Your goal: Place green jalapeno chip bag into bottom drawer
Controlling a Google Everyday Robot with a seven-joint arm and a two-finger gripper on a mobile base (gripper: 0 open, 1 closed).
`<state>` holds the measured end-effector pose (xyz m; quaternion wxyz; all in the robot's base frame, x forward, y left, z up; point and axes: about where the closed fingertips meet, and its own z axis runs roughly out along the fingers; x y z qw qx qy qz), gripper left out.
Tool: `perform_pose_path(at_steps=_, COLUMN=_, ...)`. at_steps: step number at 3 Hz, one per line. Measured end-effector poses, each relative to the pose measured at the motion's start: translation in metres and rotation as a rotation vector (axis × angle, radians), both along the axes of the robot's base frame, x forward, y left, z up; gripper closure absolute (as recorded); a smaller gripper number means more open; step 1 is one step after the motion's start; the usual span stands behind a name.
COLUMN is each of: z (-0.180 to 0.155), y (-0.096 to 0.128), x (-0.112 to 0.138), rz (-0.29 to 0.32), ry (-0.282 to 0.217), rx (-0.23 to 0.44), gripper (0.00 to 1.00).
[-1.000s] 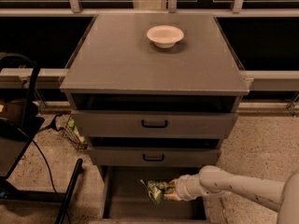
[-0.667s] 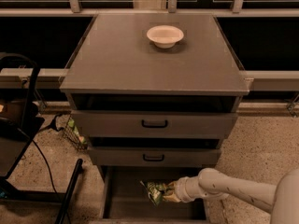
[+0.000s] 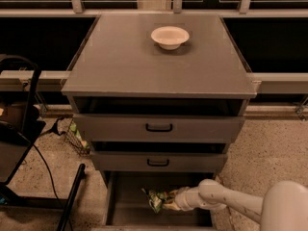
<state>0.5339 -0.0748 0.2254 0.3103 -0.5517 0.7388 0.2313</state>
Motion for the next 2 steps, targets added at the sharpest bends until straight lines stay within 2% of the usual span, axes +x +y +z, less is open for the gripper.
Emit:
perform_pose_path(at_steps=1, z=-0.018, y=0.009, x=0.009, rz=0.008, ry=-0.013, rx=0.019, gripper=1.0)
perform_pose_path(at_steps=2, z=-0.044, y=0.023, x=0.016, rz=0.03, ry=-0.001, rx=0.036, gripper=1.0)
